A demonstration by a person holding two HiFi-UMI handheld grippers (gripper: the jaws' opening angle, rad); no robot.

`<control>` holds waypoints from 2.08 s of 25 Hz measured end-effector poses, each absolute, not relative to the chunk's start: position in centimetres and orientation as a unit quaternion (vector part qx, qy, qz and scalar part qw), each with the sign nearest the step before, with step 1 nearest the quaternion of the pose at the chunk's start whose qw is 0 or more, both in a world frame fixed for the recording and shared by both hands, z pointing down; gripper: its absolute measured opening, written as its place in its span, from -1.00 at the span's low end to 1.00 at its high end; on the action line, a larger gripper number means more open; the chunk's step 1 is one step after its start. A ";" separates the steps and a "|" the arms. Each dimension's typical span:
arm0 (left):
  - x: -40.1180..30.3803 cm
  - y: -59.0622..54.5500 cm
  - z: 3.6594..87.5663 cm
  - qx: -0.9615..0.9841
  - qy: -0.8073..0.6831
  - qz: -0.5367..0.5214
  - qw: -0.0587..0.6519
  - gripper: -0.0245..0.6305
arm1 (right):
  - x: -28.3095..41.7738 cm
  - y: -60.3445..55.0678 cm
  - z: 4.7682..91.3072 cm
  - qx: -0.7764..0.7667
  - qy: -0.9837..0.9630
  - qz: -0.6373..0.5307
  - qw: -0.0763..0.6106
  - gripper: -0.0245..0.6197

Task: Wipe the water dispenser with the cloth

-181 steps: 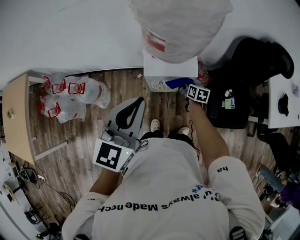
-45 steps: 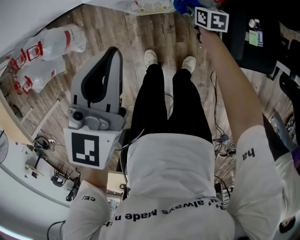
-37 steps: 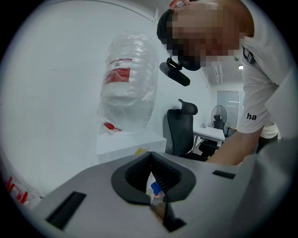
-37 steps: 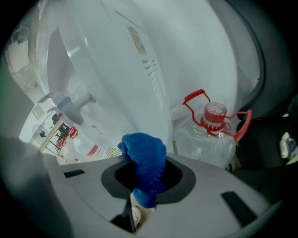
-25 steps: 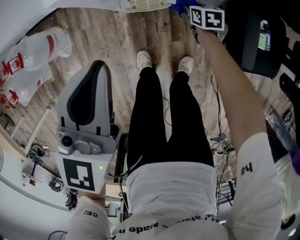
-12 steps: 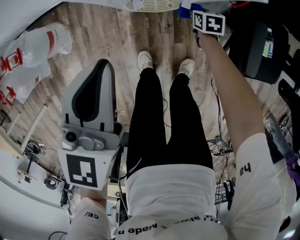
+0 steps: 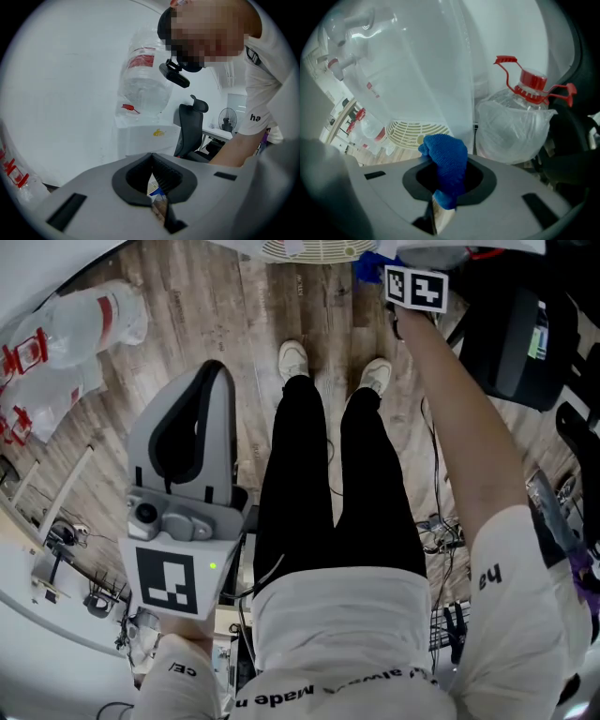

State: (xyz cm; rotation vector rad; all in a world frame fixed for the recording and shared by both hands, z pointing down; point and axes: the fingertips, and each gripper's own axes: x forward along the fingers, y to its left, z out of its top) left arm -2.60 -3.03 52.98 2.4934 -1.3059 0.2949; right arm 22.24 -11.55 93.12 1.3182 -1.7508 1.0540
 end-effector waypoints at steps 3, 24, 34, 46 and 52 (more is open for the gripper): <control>-3.4 -2.9 53.1 0.868 -0.459 0.104 0.156 -0.87 | 21.2 -11.1 93.5 0.501 -0.674 0.413 0.352 -0.70; -8.6 -1.6 53.3 0.848 -0.495 0.106 0.154 -0.87 | 11.6 -9.9 94.2 0.460 -0.692 0.447 0.332 -0.70; -11.4 -1.1 53.2 0.836 -0.516 0.105 0.155 -0.87 | 7.4 -10.4 94.3 0.462 -0.691 0.470 0.298 -0.70; -15.7 -0.2 53.2 0.817 -0.545 0.104 0.157 -0.87 | 1.8 -11.7 93.9 0.460 -0.695 0.493 0.250 -0.70; -17.9 0.0 53.3 0.806 -0.561 0.106 0.157 -0.87 | -2.1 -13.8 92.4 0.451 -0.718 0.491 0.203 -0.70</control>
